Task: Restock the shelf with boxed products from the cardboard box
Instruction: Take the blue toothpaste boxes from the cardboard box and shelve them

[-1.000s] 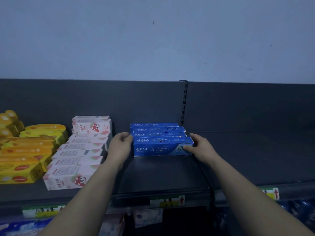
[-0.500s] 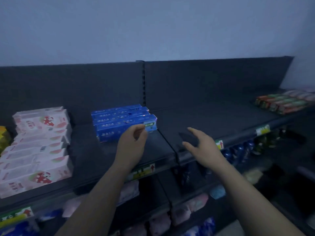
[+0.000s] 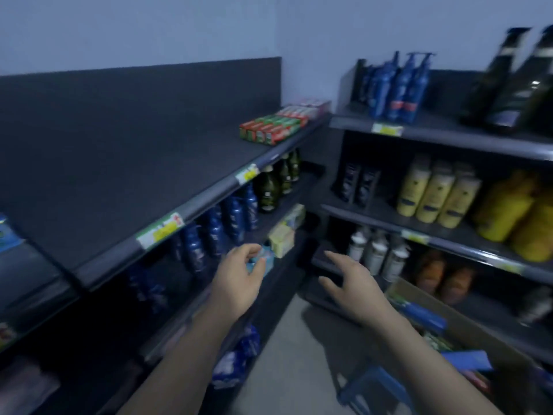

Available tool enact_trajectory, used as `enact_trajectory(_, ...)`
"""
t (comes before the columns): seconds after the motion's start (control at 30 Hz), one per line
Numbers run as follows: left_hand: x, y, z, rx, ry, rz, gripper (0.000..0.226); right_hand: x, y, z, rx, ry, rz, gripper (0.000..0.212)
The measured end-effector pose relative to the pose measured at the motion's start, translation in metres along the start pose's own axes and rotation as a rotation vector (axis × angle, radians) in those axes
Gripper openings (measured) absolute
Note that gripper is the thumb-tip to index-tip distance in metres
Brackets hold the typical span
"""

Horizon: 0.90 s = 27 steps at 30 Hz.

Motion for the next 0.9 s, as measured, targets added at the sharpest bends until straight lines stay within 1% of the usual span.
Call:
enact_trajectory(0.17,-0.141,0.003,0.035,0.0,-0.057,-0.239,0.028,0.037,0.042,0.136,-0.249,-0.003,0.023,0.053)
enact_trajectory(0.27,-0.222,0.01,0.05,0.016,-0.079,-0.379,0.03,0.054,0.07,0.214,-0.389,-0.013,0.024,0.048)
enact_trajectory(0.43,-0.327,0.023,0.06,0.067,-0.126,-0.556,0.029,0.064,0.11,0.323,-0.598,-0.04,-0.008,0.053)
enact_trajectory(0.53,-0.372,0.028,0.053,0.071,-0.193,-0.629,0.022,0.06,0.126,0.367,-0.713,-0.05,-0.023,0.053)
enact_trajectory(0.7,-0.427,0.02,0.038,0.034,-0.352,-0.747,0.017,0.04,0.135,0.42,-0.803,-0.106,-0.037,0.043)
enact_trajectory(0.8,-0.461,0.008,0.025,0.045,-0.431,-0.803,0.016,0.029,0.132,0.444,-0.884,-0.151,-0.031,0.047)
enact_trajectory(0.9,-0.5,-0.005,0.007,0.053,-0.419,-0.909,0.017,0.019,0.124,0.466,-0.958,-0.199,-0.017,0.042)
Point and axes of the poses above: each hand's wrist, its own y-axis away from the middle knuckle, its own x-axis out of the back of the hand, z = x × y, the point moved 3 cm from there along -y, towards the middle knuckle
